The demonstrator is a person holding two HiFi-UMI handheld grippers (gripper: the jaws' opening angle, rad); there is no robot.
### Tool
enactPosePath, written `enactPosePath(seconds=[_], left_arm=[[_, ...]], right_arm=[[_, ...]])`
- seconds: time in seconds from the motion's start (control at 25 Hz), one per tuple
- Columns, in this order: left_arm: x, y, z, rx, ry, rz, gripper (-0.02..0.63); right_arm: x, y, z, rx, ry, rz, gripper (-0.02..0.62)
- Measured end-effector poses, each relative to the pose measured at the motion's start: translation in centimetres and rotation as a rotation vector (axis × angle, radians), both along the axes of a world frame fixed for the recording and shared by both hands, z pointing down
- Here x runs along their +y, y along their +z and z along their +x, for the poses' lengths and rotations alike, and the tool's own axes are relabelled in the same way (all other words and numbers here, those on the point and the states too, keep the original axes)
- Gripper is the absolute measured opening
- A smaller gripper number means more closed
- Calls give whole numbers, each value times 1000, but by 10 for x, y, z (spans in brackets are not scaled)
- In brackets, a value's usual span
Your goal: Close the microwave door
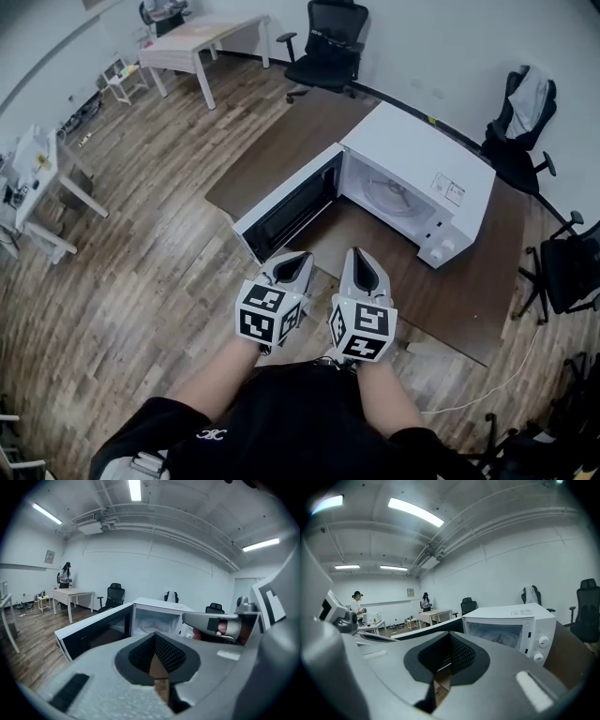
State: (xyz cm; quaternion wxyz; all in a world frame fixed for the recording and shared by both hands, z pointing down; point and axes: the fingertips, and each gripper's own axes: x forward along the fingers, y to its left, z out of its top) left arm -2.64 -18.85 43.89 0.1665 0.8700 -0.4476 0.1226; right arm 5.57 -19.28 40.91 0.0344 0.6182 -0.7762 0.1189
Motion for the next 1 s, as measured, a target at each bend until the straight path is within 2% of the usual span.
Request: enactPosePath(seconds=[0.32,0.6,0.72,0.8,1.0], left_arm=[[-17,9,9,-33,-137,-33,12],[-28,12,-6,-31,-111,-52,12],[-34,5,-25,-45,-86,-21,11],[-38,-7,-44,-25,-76,13,11],[-44,-30,-106,-8,-71,164,9]], right_arm=[[-32,10,16,-33,-109,-25,8],[-53,23,5,-40,-139,-49,8],[-67,27,-5,-47,-132,-66,8],[-75,28,-16,-43,-139,-70,8],[-87,25,-48,-17,-167,-62,8]])
